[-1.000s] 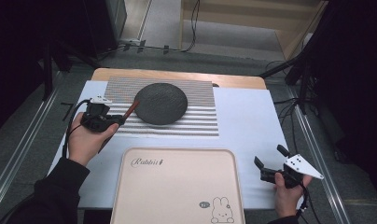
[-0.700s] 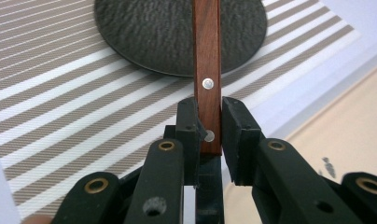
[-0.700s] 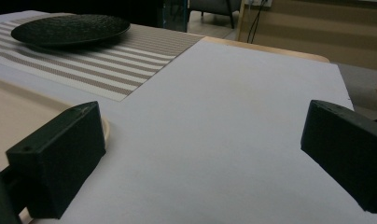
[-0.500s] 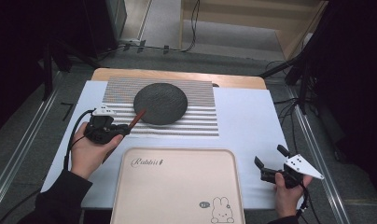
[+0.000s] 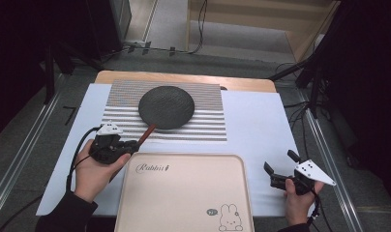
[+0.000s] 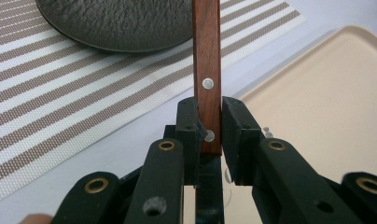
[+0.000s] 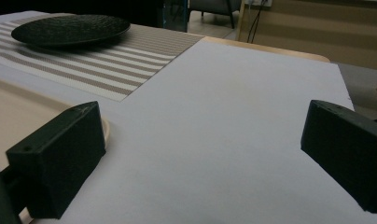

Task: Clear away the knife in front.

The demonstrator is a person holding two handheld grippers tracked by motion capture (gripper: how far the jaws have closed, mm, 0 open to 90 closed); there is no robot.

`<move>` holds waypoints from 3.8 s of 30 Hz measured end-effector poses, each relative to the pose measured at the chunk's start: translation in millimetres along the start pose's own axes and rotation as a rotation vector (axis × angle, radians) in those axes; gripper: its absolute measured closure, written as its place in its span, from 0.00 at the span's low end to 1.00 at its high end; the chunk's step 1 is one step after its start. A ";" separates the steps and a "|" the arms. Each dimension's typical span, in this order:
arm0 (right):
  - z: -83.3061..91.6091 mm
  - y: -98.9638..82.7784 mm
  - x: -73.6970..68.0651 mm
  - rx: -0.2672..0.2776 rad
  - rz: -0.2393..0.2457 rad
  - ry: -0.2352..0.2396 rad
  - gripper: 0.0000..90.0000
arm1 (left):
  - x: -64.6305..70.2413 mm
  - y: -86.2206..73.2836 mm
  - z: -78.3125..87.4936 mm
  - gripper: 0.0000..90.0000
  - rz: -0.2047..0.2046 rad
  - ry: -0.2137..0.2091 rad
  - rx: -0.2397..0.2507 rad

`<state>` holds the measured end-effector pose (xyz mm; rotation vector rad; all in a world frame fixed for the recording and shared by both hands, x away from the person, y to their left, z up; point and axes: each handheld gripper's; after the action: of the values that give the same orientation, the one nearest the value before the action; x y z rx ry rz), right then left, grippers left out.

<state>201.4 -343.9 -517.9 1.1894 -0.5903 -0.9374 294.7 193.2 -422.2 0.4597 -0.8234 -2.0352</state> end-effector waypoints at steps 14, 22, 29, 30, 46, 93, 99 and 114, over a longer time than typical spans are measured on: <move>0.2 -0.1 0.4 0.003 -0.001 0.003 0.00 | 26.8 -19.7 10.4 0.86 -0.008 -0.025 0.013; 0.9 -0.3 0.9 0.003 -0.007 0.001 0.00 | 38.9 -31.9 14.7 0.86 0.005 -0.032 0.015; 1.2 -0.4 1.0 0.003 -0.007 0.002 0.00 | 45.8 -42.6 17.1 0.86 0.045 -0.044 0.018; 1.2 -0.4 1.1 0.004 -0.008 0.001 0.00 | 47.5 -44.0 16.8 0.86 0.041 -0.040 0.013; 1.2 -0.6 1.2 0.004 -0.009 0.001 0.00 | 55.2 -75.7 -2.3 0.85 0.108 -0.019 -0.022; 1.1 -0.6 0.8 0.001 -0.002 -0.006 0.00 | 45.5 -79.6 -18.9 1.00 -0.049 0.045 -0.089; 1.0 -0.6 0.5 0.000 -0.002 -0.006 0.00 | 34.1 -84.9 -13.7 1.00 -0.015 0.029 -0.082; 1.3 -0.5 0.5 -0.001 -0.001 -0.007 0.00 | 18.3 -86.3 -2.7 0.58 0.036 -0.007 0.103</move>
<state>200.4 -345.1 -518.0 1.1860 -0.5948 -0.9431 235.4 211.8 -484.9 0.4923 -0.9377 -1.9687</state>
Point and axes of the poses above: each handheld gripper's, and its own axes: z roughly backward along the jaws, y roughly out of its top, x roughly to its right, and after that the axes turned 12 degrees about y, right-handed
